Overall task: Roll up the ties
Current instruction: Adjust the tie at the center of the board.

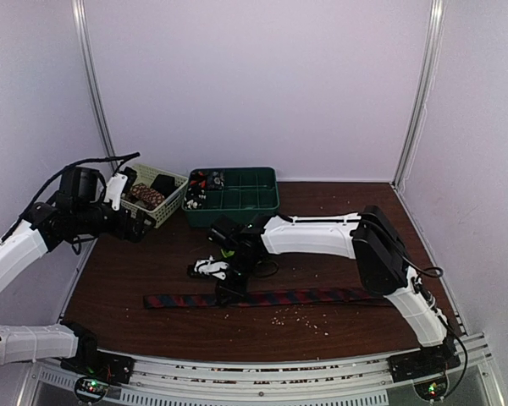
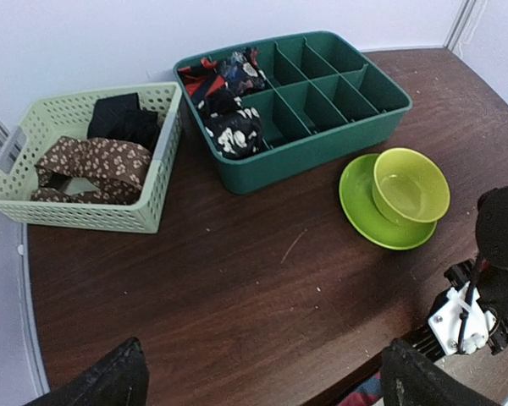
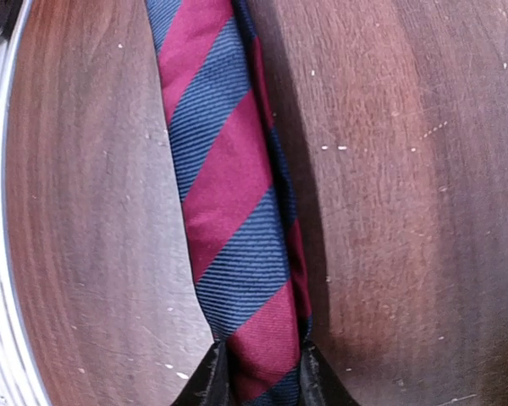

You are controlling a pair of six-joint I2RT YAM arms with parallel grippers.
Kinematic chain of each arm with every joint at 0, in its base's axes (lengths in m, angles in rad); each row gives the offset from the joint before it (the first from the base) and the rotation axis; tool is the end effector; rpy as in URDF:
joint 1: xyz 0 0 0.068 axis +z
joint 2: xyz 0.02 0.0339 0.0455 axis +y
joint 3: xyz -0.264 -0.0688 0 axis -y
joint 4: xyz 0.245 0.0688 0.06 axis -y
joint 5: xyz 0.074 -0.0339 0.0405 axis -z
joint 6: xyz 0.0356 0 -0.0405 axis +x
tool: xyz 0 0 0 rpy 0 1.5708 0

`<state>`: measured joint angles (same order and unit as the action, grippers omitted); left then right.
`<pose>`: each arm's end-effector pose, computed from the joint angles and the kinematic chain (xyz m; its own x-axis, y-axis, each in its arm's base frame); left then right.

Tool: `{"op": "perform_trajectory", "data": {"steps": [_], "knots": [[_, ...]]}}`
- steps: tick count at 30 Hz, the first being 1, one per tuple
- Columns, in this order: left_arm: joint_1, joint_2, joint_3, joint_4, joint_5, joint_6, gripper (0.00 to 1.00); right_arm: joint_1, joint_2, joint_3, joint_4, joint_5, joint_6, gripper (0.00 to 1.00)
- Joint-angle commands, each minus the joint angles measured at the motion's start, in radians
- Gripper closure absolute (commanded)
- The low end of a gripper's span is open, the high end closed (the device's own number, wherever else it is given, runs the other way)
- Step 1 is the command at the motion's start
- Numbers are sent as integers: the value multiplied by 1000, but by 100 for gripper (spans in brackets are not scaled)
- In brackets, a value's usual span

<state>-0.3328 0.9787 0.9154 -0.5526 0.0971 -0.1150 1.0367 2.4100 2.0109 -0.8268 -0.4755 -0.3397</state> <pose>0.1976 -0.0720 0.3137 -0.5883 0.0825 -0.8044 0.3347 0.9304 -0.1493 0.2411 0.4397 0.1505 -0.1705 -0.8702 -0.4623 -0.9554 0.0312 0.2935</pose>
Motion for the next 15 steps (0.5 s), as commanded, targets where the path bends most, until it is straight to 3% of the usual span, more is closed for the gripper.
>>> {"op": "perform_trajectory", "data": {"steps": [1, 2, 5, 10, 15], "knots": [[5, 2, -40, 22, 80, -33, 2, -16, -29, 8, -37, -52, 67, 65], [5, 5, -44, 24, 88, -33, 2, -21, -53, 0, -24, -43, 83, 57], [2, 24, -53, 36, 117, -29, 2, -37, -192, -114, 98, 21, 188, 45], [-40, 36, -95, 98, 121, -25, 2, -76, -516, -466, 377, 126, 392, 35], [-95, 63, -106, 103, 101, -24, 2, -109, -807, -768, 504, 264, 608, 27]]}}
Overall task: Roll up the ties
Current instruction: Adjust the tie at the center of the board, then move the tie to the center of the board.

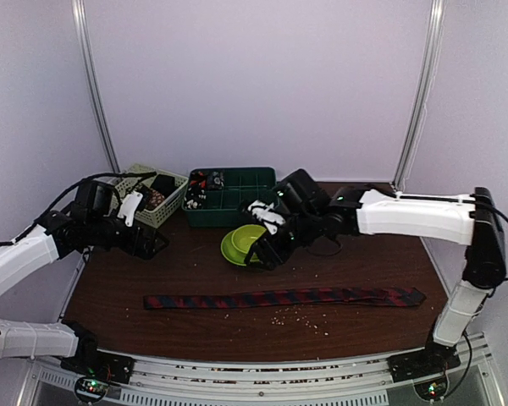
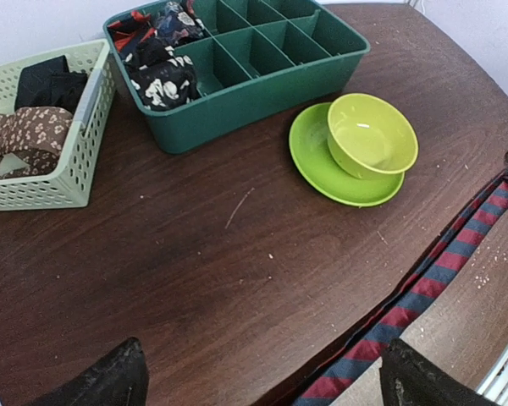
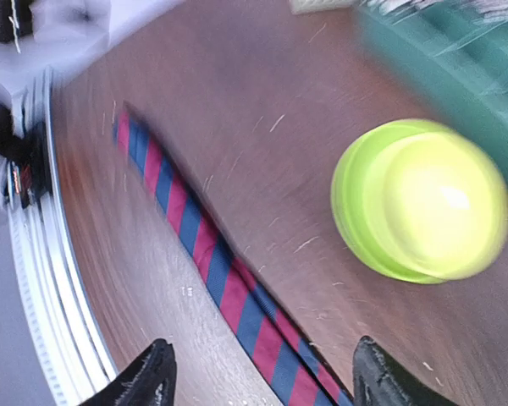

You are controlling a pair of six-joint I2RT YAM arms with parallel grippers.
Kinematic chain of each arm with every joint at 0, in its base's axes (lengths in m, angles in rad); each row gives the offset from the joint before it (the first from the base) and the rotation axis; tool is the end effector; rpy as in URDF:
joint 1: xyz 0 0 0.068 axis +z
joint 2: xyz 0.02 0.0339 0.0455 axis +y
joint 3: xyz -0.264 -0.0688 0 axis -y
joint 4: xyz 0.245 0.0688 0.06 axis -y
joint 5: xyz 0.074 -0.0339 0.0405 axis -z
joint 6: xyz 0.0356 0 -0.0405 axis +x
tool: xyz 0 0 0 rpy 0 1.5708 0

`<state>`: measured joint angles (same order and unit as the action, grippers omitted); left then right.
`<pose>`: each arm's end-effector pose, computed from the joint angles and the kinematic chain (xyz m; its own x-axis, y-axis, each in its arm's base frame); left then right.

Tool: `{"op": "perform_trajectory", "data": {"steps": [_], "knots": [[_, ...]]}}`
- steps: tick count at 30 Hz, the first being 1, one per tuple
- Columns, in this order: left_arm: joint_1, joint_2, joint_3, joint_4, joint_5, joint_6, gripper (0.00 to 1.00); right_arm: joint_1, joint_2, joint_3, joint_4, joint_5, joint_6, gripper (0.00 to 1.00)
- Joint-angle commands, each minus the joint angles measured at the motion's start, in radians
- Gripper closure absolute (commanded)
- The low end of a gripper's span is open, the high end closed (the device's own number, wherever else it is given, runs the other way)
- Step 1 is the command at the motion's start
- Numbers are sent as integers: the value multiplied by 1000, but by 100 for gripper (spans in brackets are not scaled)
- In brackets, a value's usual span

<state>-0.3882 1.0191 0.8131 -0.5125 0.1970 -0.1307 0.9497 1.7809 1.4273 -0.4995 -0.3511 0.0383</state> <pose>0.1970 -0.0881 0.2753 -0.6702 0.1360 -0.7296 0.4238 0.8771 -0.2259 0.2207 0.3294 0.2622 -0.4723 -0.5983 -0.6472 -0.8778 0.3857 0.2841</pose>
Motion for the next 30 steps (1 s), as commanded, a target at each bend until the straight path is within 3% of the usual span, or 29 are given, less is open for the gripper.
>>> {"op": "perform_trajectory", "data": {"steps": [1, 7, 12, 18, 22, 30], "knots": [[-59, 43, 6, 55, -2, -11, 2, -32, -230, -246, 203, 146, 289, 25], [-220, 209, 93, -15, -73, -24, 2, -108, -462, -518, 167, 153, 702, 22], [-227, 227, 85, 44, -65, -51, 2, -122, -665, -769, 136, 351, 1032, 20], [-239, 259, 102, 81, -66, -67, 2, -164, -828, -980, 124, 455, 1312, 35], [-241, 277, 114, 88, -79, -71, 2, -167, -798, -982, 84, 491, 1392, 39], [-242, 280, 118, 100, -91, -80, 2, -167, -586, -928, 161, 444, 1433, 44]]}}
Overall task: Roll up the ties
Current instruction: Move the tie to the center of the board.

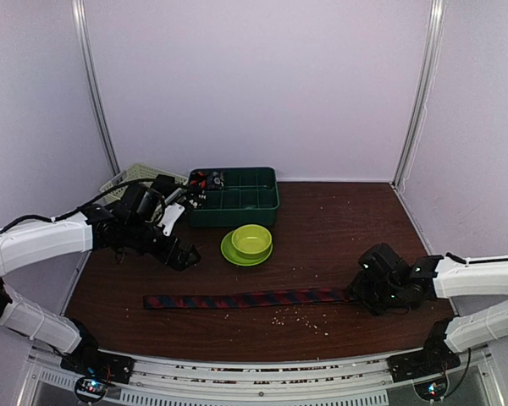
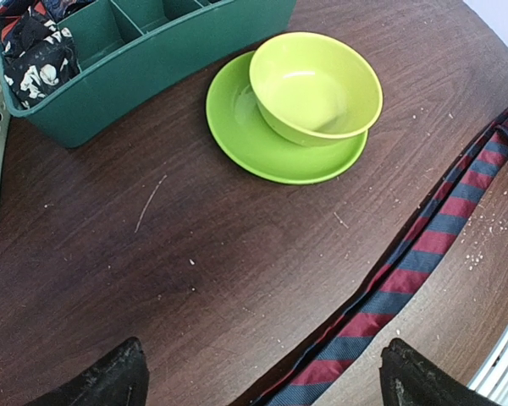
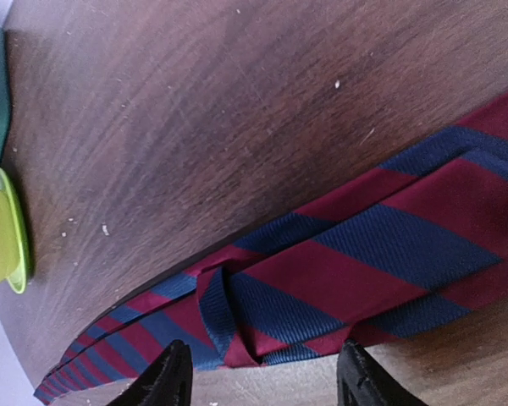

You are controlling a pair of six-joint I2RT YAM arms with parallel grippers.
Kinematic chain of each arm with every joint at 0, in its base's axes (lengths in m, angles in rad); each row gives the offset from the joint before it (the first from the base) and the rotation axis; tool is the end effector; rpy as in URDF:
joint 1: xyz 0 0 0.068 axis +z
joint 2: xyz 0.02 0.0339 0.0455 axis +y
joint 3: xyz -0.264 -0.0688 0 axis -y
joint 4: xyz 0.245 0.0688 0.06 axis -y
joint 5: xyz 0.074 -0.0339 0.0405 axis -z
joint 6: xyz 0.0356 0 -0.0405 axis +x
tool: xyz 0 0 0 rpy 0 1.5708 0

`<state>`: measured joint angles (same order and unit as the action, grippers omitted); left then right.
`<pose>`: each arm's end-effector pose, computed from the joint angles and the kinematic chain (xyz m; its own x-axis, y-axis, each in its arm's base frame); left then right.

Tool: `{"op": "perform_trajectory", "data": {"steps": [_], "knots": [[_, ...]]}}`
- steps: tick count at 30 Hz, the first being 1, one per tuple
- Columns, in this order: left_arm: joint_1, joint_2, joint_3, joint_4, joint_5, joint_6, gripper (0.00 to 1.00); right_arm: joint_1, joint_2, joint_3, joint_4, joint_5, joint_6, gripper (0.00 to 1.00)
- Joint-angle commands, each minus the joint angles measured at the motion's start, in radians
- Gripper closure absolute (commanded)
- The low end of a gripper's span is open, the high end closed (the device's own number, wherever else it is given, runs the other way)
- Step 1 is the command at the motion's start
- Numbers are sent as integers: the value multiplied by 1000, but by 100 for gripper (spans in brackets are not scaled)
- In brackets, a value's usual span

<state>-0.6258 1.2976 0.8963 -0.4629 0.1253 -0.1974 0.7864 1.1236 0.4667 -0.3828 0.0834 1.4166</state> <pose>0.2152 -0.1610 0.2441 -0.7313 0.2885 -0.6180 0.5135 0.8293 -0.2205 0.1377 0.1338 0.1550 -0.7611 0.6314 -0.1488 0.4981 0.7158 0.4894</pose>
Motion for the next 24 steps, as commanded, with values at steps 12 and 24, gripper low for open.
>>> {"op": "perform_trajectory", "data": {"steps": [12, 24], "knots": [[-5, 5, 31, 48, -42, -12, 2, -136, 27, -71, -6, 23, 36, 86], [-5, -18, 30, 27, -78, -2, 2, -576, -126, -37, -174, -42, -308, 85]]}}
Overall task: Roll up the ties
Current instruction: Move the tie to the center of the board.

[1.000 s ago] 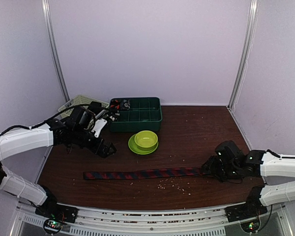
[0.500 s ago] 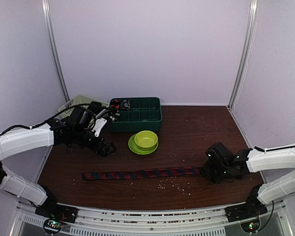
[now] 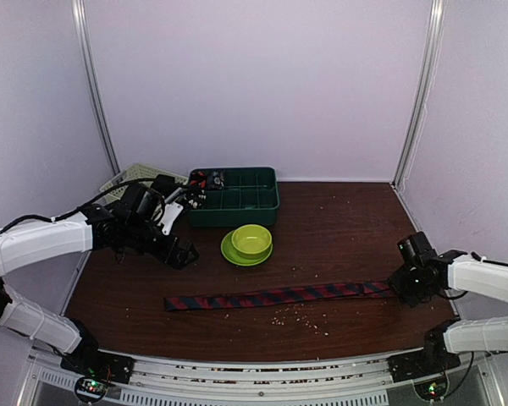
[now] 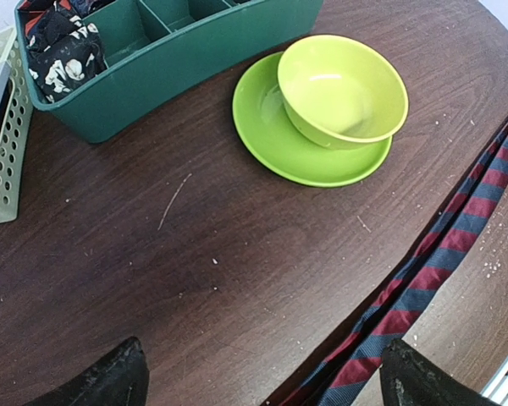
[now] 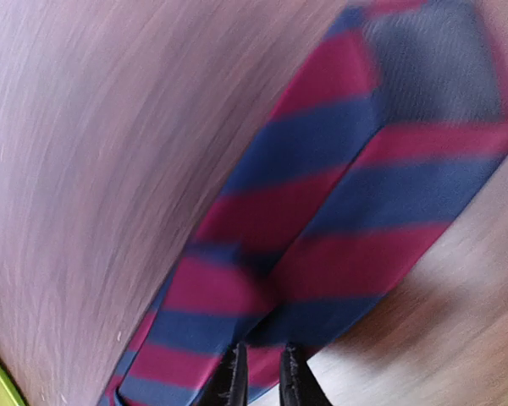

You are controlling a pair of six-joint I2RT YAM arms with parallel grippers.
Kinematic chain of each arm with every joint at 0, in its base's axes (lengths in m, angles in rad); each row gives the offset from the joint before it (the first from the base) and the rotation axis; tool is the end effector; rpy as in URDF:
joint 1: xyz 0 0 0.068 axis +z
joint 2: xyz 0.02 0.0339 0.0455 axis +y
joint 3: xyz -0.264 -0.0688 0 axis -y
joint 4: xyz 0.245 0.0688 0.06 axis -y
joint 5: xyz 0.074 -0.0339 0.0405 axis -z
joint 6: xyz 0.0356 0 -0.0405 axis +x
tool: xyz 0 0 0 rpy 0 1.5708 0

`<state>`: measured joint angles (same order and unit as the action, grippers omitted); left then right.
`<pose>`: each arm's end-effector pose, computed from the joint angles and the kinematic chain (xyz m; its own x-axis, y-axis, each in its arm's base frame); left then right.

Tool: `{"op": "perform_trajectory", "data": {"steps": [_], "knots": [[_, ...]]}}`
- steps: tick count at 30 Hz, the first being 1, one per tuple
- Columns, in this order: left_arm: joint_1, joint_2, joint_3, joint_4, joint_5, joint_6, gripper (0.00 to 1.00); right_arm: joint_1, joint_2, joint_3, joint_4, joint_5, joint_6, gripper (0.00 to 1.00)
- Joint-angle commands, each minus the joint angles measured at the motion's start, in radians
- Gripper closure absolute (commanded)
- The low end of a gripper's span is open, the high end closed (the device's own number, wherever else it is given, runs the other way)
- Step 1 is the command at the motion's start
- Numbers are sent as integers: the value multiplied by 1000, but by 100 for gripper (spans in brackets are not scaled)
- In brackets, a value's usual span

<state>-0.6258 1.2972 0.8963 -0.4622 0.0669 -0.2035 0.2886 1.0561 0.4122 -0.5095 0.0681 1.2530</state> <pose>0.2165 -0.1594 0.2441 -0.7284 0.2776 -0.6264 0.4824 0.8570 -0.1811 0.1602 0.0450 0.1441 -0.5184 0.8347 -0.1858 0.7520 0.5485 0.3656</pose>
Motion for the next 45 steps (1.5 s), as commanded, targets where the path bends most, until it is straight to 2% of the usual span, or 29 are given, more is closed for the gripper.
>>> {"op": "perform_trajectory", "data": {"steps": [1, 5, 7, 11, 16, 19, 24, 33, 37, 41, 45], "knots": [[-5, -19, 30, 28, -15, 2, 2, -76, -71, 33, -10, -65, -199, 82], [-5, -16, 27, 33, -5, -1, 2, 41, -45, 169, 21, -150, -280, 66], [-5, -15, 32, 18, 17, 2, 2, 133, -15, 217, 30, -152, -286, 63], [-28, -40, -2, 10, 137, 29, 2, 296, 70, 263, 109, -180, -264, 60], [-159, -14, -29, -60, 103, 115, 5, 436, 187, 306, 189, -199, -230, 60], [-201, 68, -11, -86, 71, 134, 13, 446, 215, 301, 228, -213, -227, 60], [-224, 237, 58, -199, 17, 141, 42, 446, 234, 276, 249, -228, -223, 60], [-223, 386, 114, -305, -62, 126, 58, 360, 243, 139, 266, -240, -130, 61], [-221, 445, 145, -338, -121, 119, 70, 332, 240, 117, 269, -238, -116, 61], [-215, 462, 151, -347, -164, 103, 91, 324, 229, 128, 256, -225, -121, 60], [-210, 463, 152, -352, -186, 99, 95, 324, 220, 157, 214, -194, -130, 60]]}}
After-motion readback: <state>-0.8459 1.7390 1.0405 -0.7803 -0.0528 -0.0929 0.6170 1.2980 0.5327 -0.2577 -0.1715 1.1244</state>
